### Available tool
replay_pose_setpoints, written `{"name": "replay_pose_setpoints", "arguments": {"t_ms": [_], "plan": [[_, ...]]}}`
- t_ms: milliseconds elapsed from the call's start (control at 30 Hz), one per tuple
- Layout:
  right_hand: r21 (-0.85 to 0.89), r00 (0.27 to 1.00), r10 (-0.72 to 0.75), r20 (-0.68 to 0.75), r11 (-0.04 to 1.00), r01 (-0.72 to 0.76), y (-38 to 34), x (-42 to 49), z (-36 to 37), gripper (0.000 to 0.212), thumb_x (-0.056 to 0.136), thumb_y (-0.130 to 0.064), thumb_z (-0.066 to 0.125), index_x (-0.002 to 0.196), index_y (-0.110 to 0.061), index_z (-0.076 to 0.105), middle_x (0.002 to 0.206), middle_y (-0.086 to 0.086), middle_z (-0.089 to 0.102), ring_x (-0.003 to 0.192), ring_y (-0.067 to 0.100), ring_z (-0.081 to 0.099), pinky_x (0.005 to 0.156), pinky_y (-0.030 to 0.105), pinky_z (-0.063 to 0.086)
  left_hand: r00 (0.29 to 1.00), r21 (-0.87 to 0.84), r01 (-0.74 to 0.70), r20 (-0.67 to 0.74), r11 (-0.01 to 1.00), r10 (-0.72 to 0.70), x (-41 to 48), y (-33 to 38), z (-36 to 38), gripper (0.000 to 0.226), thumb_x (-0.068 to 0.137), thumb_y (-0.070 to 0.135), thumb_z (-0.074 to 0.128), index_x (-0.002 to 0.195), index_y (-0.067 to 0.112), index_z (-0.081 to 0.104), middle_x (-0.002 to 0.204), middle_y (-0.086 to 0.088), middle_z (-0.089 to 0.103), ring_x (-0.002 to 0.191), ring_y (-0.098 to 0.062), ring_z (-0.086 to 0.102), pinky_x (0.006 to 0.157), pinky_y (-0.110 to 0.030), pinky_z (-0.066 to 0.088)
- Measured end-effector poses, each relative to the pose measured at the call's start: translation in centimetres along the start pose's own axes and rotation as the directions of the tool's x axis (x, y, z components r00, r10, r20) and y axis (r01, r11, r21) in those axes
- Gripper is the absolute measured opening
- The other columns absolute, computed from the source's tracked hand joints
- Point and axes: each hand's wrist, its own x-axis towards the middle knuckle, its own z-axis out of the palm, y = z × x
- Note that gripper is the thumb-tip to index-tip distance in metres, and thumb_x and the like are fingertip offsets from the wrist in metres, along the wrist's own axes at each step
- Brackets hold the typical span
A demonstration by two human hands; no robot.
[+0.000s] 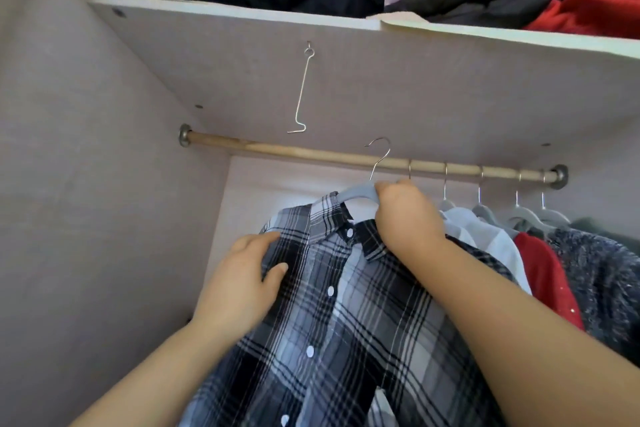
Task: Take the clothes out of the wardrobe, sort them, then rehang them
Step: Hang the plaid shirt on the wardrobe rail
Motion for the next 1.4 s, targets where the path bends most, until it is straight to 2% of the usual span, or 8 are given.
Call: {"name": "replay_pose_setpoints", "arguments": {"t_ms": [267,500,633,733,967,1100,1267,1400], "plan": [[0.011,0.998,0.016,-0.061,1.0,-0.015,4.4,6.7,4.4,0.031,0.085,0.005,0.042,0.108,-0.009,0.056,0.09,0.007,0.039,0.076,0.028,0.044,0.065,0.029,0.038,0.997,0.034,-0.072,-0.028,0.997,0.073,3.9,-1.6,3.1,0.049,0.09,0.031,0.054,0.137,0.03,0.038,0.132,0.009,0.045,0.116,-0.01,0.048,0.095,-0.023,0.037],[-0.001,0.999,-0.008,-0.054,1.0,0.008,6.6,9.3,6.8,0.02,0.084,0.002,0.041,0.093,-0.011,0.053,0.084,0.008,0.041,0.079,0.032,0.052,0.063,0.032,0.04,0.993,0.026,-0.117,-0.028,0.993,0.118,5.7,-3.3,4.7,0.048,0.092,0.035,0.05,0.137,0.033,0.035,0.133,0.013,0.043,0.118,-0.007,0.046,0.095,-0.023,0.038],[-0.01,0.999,-0.05,0.005,0.999,0.05,7.2,8.9,8.4,0.029,0.087,-0.003,0.046,0.113,-0.009,0.057,0.095,0.012,0.052,0.089,0.034,0.056,0.074,0.038,0.048,0.992,0.01,-0.122,-0.015,0.992,0.122,6.1,-4.2,5.7,0.048,0.092,0.035,0.05,0.137,0.033,0.035,0.133,0.012,0.042,0.119,-0.006,0.045,0.097,-0.022,0.038],[-0.002,0.997,-0.069,0.03,0.998,0.069,7.9,7.9,9.5,0.04,0.094,-0.016,0.046,0.135,-0.016,0.045,0.11,0.014,0.054,0.099,0.033,0.056,0.082,0.038,0.047,0.993,-0.001,-0.117,0.013,0.993,0.117,5.7,-4.8,6.8,0.048,0.092,0.035,0.05,0.138,0.033,0.034,0.133,0.013,0.042,0.118,-0.005,0.045,0.097,-0.021,0.037],[0.005,0.997,-0.079,0.002,0.997,0.079,8.5,7.6,10.2,0.047,0.096,-0.028,0.046,0.141,-0.02,0.038,0.119,0.012,0.054,0.108,0.029,0.052,0.087,0.035,0.043,0.991,-0.017,-0.1,0.086,0.995,0.101,4.0,-6.2,8.7,0.05,0.092,0.036,0.049,0.139,0.034,0.032,0.132,0.016,0.04,0.116,0.0,0.044,0.094,-0.015,0.035],[-0.118,0.994,-0.102,-0.025,0.988,0.098,8.9,5.8,11.2,0.051,0.094,-0.031,0.048,0.142,-0.019,0.035,0.136,0.006,0.048,0.123,0.027,0.043,0.098,0.038,0.037,0.987,-0.06,-0.074,0.136,0.995,0.082,2.4,-6.9,9.3,0.05,0.092,0.036,0.05,0.139,0.034,0.032,0.132,0.017,0.04,0.115,0.001,0.044,0.096,-0.014,0.034],[-0.213,0.963,-0.178,-0.201,0.968,0.134,7.4,-0.7,14.5,0.051,0.082,-0.027,0.066,0.131,-0.017,0.053,0.137,0.017,0.047,0.127,0.041,0.042,0.103,0.055,0.032,0.972,-0.049,0.0,0.233,0.999,0.012,-1.8,-8.8,9.6,0.052,0.092,0.035,0.051,0.14,0.031,0.032,0.136,0.013,0.04,0.122,-0.004,0.042,0.1,-0.016,0.033],[-0.07,0.972,-0.233,-0.038,0.971,0.23,3.9,-9.8,19.2,0.054,0.079,-0.026,0.072,0.13,-0.02,0.054,0.131,0.011,0.054,0.123,0.035,0.049,0.1,0.053,0.036,0.914,0.055,0.138,0.377,0.989,-0.148,-8.1,-11.7,9.8,0.055,0.093,0.035,0.049,0.143,0.027,0.027,0.14,0.008,0.035,0.128,-0.011,0.037,0.103,-0.023,0.034]]}}
